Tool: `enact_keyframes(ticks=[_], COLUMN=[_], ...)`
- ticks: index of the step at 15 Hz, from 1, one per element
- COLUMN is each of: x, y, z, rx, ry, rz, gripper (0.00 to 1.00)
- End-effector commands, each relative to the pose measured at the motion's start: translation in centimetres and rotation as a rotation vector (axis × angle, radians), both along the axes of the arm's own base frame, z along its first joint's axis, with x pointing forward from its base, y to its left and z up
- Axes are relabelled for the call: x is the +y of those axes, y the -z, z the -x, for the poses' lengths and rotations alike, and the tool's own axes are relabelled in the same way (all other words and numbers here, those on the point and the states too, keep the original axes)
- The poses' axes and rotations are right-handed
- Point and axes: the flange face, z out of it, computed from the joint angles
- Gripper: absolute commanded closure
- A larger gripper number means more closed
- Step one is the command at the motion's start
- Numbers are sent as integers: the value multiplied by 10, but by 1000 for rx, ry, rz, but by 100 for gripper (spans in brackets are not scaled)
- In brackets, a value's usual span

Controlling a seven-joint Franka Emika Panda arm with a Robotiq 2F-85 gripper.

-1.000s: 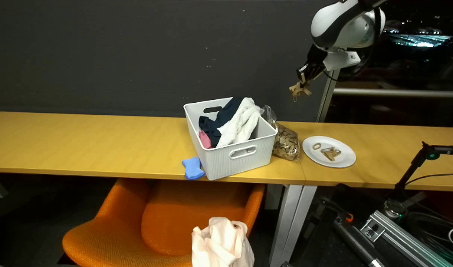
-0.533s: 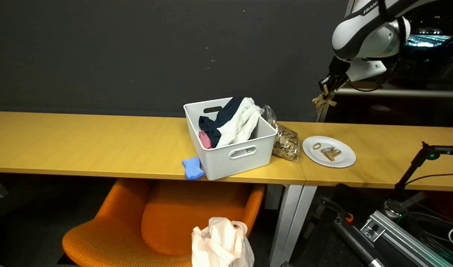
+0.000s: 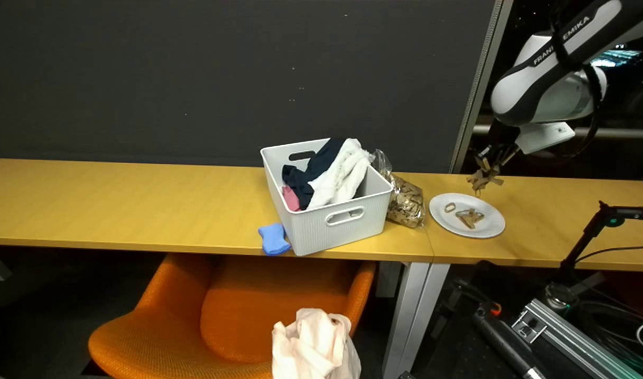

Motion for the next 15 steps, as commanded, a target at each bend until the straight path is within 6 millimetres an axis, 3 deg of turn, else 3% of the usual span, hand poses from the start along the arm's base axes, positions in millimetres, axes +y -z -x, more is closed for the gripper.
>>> enact_keyframes(ticks=[1, 6, 7, 8, 15], x=[9, 7, 5, 4, 2], y=[14, 34, 38, 39, 39], z=[2, 5, 4, 4, 2], rx=[-25, -36, -39, -46, -61], ry=[9, 49, 60, 69, 104], rz=[15, 53, 62, 72, 87], gripper=[99, 99, 70, 69, 19])
